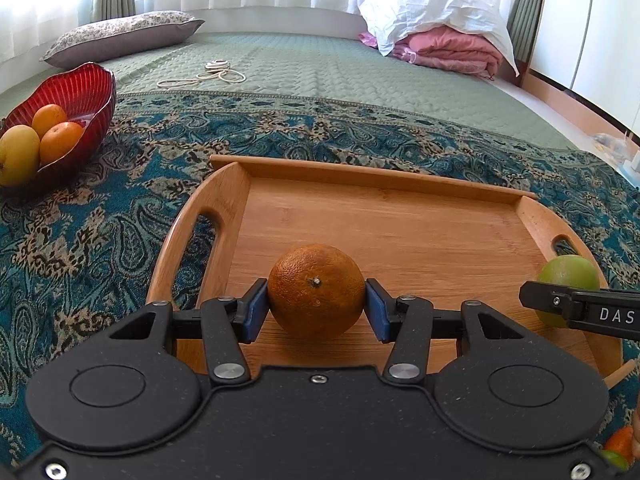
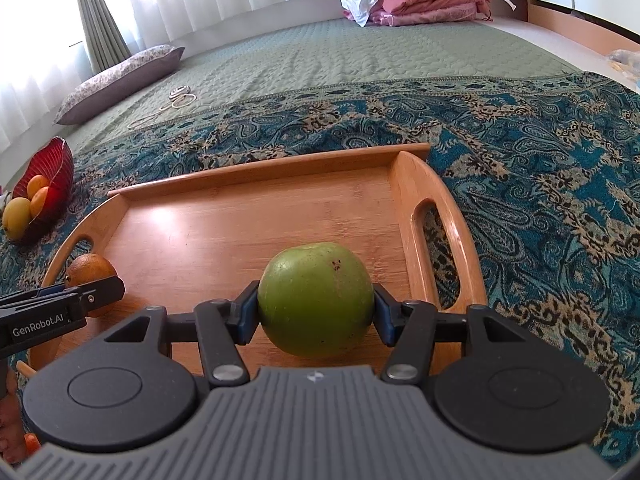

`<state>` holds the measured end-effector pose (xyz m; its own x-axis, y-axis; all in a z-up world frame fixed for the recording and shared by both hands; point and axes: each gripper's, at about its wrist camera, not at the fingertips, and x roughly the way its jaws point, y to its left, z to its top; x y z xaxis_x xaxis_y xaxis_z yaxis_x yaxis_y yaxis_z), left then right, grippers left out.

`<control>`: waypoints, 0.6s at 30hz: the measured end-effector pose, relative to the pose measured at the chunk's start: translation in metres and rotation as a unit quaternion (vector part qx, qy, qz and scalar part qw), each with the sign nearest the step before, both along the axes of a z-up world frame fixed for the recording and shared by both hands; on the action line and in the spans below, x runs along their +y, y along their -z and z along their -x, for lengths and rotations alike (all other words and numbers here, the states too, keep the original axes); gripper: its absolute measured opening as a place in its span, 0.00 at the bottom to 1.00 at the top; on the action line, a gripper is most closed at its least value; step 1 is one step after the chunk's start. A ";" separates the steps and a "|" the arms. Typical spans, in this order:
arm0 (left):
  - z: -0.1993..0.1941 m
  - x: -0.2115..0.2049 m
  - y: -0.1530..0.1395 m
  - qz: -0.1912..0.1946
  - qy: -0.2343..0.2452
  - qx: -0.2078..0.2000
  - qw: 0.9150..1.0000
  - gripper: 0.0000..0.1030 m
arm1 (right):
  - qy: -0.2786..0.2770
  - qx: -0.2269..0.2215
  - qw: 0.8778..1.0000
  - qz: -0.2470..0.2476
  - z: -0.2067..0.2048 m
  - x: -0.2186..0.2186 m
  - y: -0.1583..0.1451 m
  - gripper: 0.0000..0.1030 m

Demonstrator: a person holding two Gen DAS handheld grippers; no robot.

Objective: Organize fruits
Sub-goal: 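Carry the green apple and orange onto the wooden tray with both tools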

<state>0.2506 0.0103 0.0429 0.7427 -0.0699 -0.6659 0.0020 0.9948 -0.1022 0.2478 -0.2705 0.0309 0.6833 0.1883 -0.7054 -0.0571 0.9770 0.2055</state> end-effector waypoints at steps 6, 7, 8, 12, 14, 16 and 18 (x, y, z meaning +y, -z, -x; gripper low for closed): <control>-0.001 0.001 0.001 0.000 0.000 0.000 1.000 0.47 | -0.002 0.003 1.000 0.008 -0.001 0.002 0.002 0.58; -0.001 0.001 0.001 0.000 0.000 0.000 1.000 0.47 | -0.002 0.003 1.000 0.008 -0.001 0.002 0.002 0.58; -0.001 0.000 0.001 0.000 0.000 0.000 1.000 0.47 | -0.002 0.003 1.000 0.008 -0.001 0.002 0.002 0.58; -0.001 0.001 0.001 -0.001 0.000 0.000 1.000 0.47 | -0.002 0.003 1.000 0.008 -0.001 0.002 0.002 0.58; -0.001 0.000 0.001 -0.001 0.000 0.000 1.000 0.47 | -0.002 0.004 1.000 0.007 -0.001 0.002 0.002 0.58; -0.001 0.001 0.001 -0.001 -0.001 0.000 1.000 0.47 | -0.002 0.004 1.000 0.008 0.000 0.002 0.002 0.58; -0.001 0.000 0.001 -0.002 -0.002 0.000 1.000 0.47 | -0.001 0.005 1.000 0.008 0.000 0.003 0.002 0.58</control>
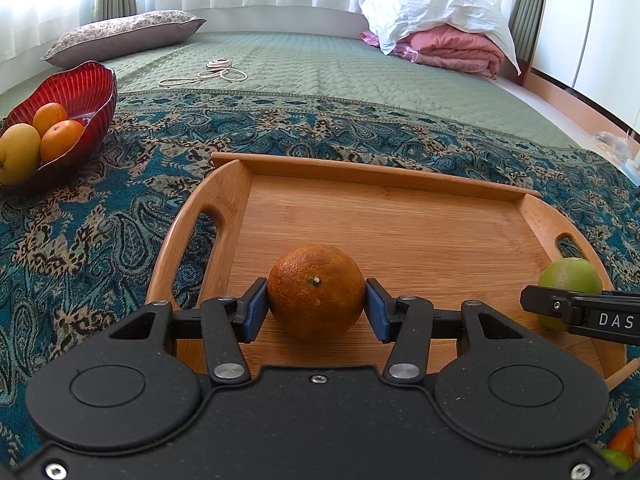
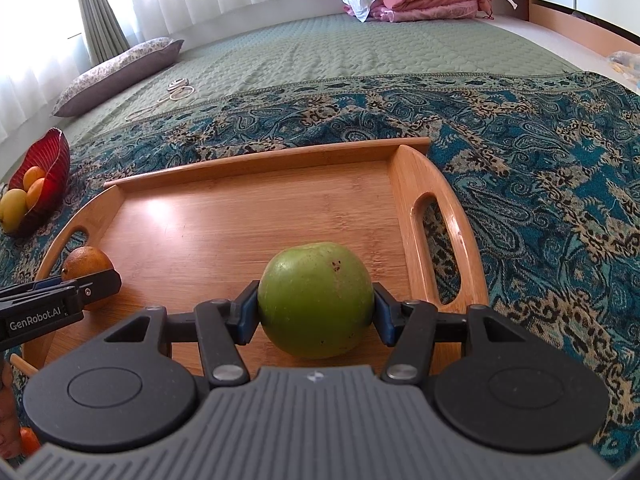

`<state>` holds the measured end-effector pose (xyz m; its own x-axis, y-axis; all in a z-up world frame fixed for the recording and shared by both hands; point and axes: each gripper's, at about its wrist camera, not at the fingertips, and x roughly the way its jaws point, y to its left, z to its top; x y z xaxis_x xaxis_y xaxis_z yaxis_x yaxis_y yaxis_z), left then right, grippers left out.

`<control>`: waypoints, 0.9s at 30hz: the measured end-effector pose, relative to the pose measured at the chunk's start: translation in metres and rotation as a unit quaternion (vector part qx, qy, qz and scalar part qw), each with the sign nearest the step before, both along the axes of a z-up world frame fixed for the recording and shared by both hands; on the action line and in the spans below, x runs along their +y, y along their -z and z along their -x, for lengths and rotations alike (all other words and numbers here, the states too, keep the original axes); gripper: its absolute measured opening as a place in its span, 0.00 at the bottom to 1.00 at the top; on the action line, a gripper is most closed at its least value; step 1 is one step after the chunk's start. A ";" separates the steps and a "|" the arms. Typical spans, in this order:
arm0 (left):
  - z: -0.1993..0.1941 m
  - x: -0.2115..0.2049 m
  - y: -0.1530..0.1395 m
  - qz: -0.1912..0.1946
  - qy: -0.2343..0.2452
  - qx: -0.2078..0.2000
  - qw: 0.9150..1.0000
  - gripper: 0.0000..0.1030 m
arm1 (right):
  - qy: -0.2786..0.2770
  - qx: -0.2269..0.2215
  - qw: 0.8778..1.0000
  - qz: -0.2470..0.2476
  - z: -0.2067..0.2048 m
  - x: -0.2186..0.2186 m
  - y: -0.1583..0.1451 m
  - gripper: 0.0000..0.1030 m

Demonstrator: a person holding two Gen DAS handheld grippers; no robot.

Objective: Organize fruits
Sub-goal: 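Carry the green apple and orange onto the wooden tray with both tools, then open both tools to release the apple and orange on the tray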

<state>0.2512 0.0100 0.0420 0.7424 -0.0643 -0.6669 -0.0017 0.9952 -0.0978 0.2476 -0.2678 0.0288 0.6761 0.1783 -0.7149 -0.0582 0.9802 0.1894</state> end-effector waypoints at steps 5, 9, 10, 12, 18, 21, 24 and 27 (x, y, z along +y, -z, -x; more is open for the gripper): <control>0.000 0.000 0.000 0.000 0.000 0.001 1.000 0.47 | -0.001 0.003 1.000 0.000 0.001 -0.001 0.000 0.60; 0.002 -0.001 -0.001 -0.001 0.001 -0.001 1.000 0.48 | -0.004 0.001 1.000 -0.004 0.003 -0.001 -0.002 0.64; 0.002 -0.001 -0.001 -0.003 0.002 -0.001 1.000 0.48 | -0.005 0.001 1.000 -0.004 0.003 -0.001 -0.003 0.65; 0.004 -0.002 -0.001 -0.006 0.003 -0.002 1.000 0.48 | -0.006 -0.002 1.000 -0.002 0.004 0.001 -0.004 0.66; 0.010 -0.003 -0.005 -0.010 0.011 -0.008 1.000 0.51 | -0.008 -0.005 1.000 -0.002 0.009 0.000 -0.006 0.71; 0.013 -0.004 -0.008 -0.015 0.015 -0.011 1.000 0.59 | -0.010 -0.006 1.000 0.000 0.012 0.000 -0.007 0.75; 0.019 -0.006 -0.010 -0.020 0.019 -0.017 0.999 0.67 | -0.013 -0.010 1.000 0.005 0.017 0.000 -0.008 0.77; 0.025 -0.008 -0.014 -0.027 0.026 -0.025 0.999 0.74 | -0.018 -0.016 1.000 0.010 0.023 0.001 -0.011 0.80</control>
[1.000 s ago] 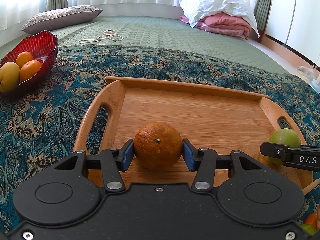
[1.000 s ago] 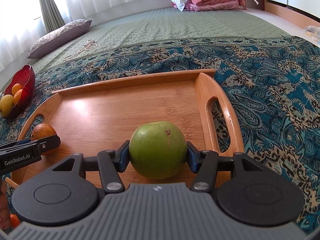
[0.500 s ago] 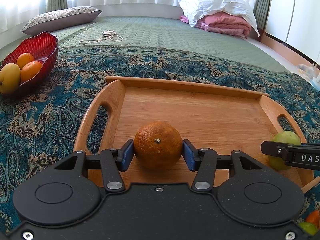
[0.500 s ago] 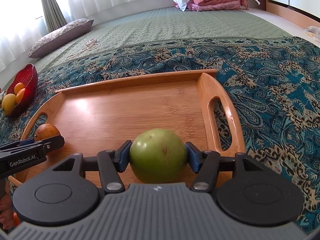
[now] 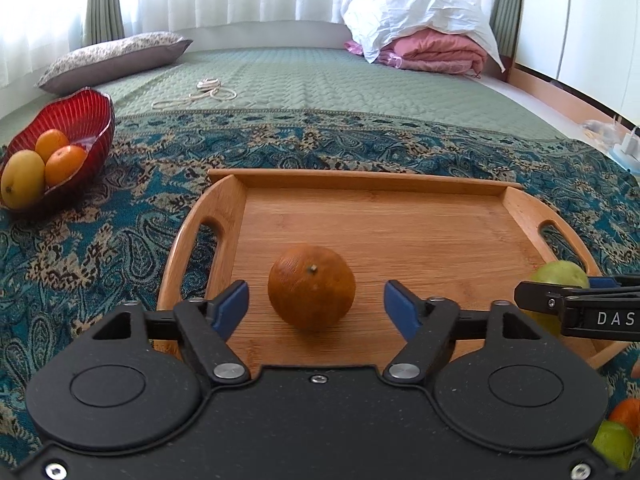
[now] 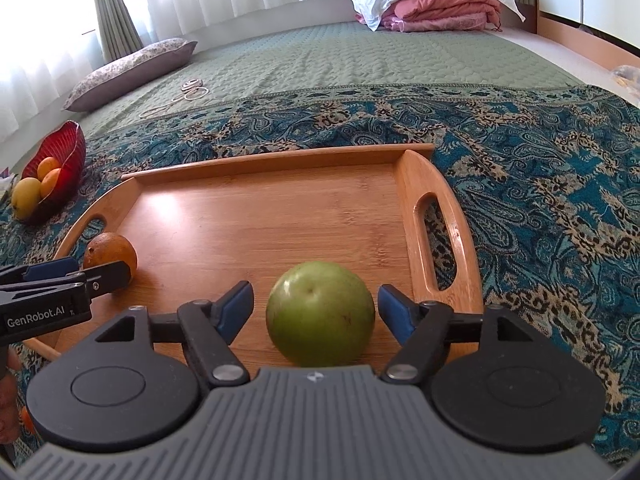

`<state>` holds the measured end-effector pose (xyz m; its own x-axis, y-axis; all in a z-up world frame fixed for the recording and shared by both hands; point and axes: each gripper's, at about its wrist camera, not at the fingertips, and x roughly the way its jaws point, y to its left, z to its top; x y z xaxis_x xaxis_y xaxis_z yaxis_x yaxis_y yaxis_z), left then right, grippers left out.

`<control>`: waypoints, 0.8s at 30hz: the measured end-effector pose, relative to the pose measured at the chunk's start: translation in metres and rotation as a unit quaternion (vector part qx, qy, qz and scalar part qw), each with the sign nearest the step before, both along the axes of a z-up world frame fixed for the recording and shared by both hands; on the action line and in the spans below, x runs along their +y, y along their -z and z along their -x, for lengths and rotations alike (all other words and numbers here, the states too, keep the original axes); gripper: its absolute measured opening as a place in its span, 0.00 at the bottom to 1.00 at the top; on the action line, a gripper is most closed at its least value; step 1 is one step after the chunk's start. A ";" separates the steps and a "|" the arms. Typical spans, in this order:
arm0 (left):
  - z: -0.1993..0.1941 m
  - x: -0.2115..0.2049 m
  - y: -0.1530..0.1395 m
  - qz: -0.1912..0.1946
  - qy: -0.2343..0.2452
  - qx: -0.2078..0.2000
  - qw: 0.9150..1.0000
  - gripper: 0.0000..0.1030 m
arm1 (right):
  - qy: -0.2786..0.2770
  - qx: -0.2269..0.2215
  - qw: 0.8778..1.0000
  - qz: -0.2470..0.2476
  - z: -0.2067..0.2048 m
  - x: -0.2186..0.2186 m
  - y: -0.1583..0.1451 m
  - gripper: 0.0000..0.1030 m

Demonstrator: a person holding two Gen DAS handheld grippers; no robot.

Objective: Organize fruits
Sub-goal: 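Open both tools to release the apple and orange on the tray, then withdraw both tools from the tray back toward the loose fruit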

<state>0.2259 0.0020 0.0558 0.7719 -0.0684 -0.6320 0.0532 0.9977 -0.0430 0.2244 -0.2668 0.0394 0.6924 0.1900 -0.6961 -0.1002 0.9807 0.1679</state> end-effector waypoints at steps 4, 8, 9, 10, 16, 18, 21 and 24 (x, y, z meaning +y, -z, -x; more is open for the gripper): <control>0.010 -0.001 -0.005 0.003 0.007 -0.009 1.000 0.82 | -0.005 -0.015 1.000 0.011 0.009 0.001 -0.005 0.84; 0.021 -0.001 -0.010 0.012 0.013 -0.018 1.000 0.86 | -0.010 -0.026 1.000 0.012 0.020 0.002 -0.008 0.85; 0.025 -0.001 -0.011 0.011 0.015 -0.021 1.000 0.86 | -0.010 -0.028 0.999 0.012 0.023 0.002 -0.009 0.85; 0.028 -0.002 -0.012 0.010 0.017 -0.024 1.000 0.87 | -0.011 -0.030 0.999 0.012 0.026 0.002 -0.009 0.85; 0.050 -0.003 -0.015 0.012 0.025 -0.039 0.999 0.90 | -0.016 -0.048 0.999 0.011 0.043 0.004 -0.012 0.87; 0.057 -0.003 -0.014 0.012 0.027 -0.042 0.999 0.91 | -0.019 -0.054 0.998 0.013 0.050 0.006 -0.013 0.88; 0.069 -0.002 -0.012 0.011 0.029 -0.049 0.998 0.91 | -0.021 -0.065 0.997 0.019 0.061 0.008 -0.013 0.88; 0.082 -0.001 -0.012 0.013 0.032 -0.061 0.998 0.94 | -0.023 -0.076 0.997 0.022 0.073 0.009 -0.011 0.90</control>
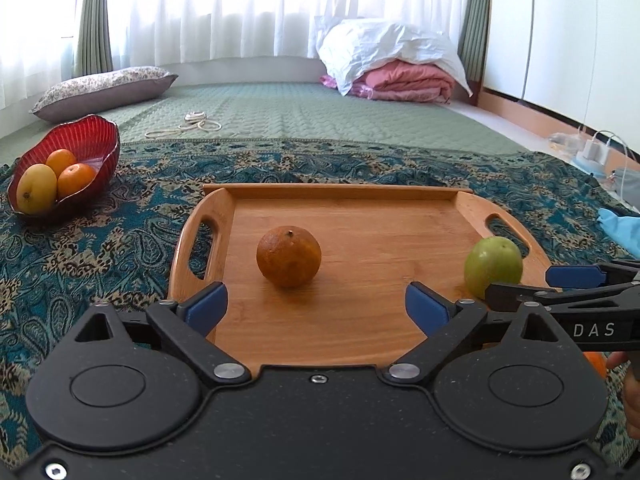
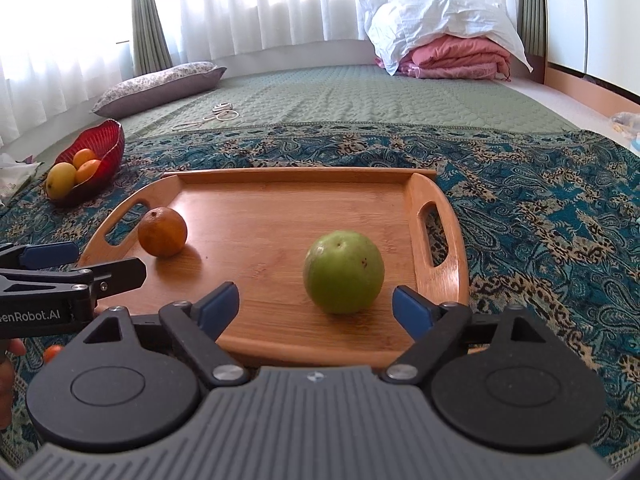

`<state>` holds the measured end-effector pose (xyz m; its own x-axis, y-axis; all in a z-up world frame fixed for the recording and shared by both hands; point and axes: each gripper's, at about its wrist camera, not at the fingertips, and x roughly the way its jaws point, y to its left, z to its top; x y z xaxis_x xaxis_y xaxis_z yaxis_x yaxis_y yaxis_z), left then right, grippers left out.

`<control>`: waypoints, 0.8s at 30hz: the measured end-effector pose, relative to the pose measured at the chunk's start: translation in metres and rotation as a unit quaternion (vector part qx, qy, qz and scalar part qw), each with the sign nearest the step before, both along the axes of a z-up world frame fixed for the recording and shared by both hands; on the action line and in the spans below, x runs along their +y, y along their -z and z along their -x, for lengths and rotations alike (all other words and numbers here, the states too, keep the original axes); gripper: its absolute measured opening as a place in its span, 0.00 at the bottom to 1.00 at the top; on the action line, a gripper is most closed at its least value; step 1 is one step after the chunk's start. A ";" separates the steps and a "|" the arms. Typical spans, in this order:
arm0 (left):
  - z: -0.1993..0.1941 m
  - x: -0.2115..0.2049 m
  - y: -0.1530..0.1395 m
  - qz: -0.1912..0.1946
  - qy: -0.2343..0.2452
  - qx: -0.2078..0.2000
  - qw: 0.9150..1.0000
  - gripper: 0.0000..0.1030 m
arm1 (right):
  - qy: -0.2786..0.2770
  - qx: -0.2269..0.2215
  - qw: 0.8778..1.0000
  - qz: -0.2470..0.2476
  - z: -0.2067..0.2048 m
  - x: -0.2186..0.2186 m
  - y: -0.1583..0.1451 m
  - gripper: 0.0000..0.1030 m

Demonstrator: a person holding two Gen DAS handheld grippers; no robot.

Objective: Organize fruits
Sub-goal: 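Withdraw both tools from the tray back toward the loose fruit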

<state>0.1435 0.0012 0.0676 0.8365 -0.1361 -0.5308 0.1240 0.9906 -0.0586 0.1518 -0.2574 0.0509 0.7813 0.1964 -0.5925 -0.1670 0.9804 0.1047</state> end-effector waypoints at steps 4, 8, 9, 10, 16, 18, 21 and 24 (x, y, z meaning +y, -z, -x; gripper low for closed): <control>0.016 0.002 0.002 0.000 0.003 -0.014 1.000 0.97 | -0.009 -0.021 1.000 0.011 0.017 0.006 0.002 0.97; 0.030 0.007 0.007 -0.001 0.003 -0.024 1.000 0.99 | -0.011 -0.039 0.999 0.021 0.032 0.010 0.006 1.00; 0.033 0.008 0.008 -0.002 0.002 -0.026 1.000 0.99 | -0.011 -0.042 0.999 0.021 0.035 0.011 0.007 1.00; 0.036 0.010 0.009 -0.002 0.001 -0.028 1.000 0.99 | -0.011 -0.045 0.999 0.021 0.038 0.011 0.009 1.00; 0.052 0.016 0.016 -0.005 -0.008 -0.042 0.999 1.00 | 0.003 -0.068 0.997 0.035 0.056 0.012 0.015 1.00; 0.056 0.016 0.019 -0.007 -0.011 -0.045 0.999 1.00 | 0.007 -0.071 0.997 0.038 0.061 0.011 0.018 1.00; 0.062 0.017 0.023 -0.009 -0.011 -0.048 0.999 1.00 | 0.009 -0.078 0.996 0.040 0.069 0.012 0.023 1.00; 0.069 0.017 0.030 -0.011 -0.008 -0.049 0.999 1.00 | 0.007 -0.087 0.995 0.048 0.077 0.014 0.027 1.00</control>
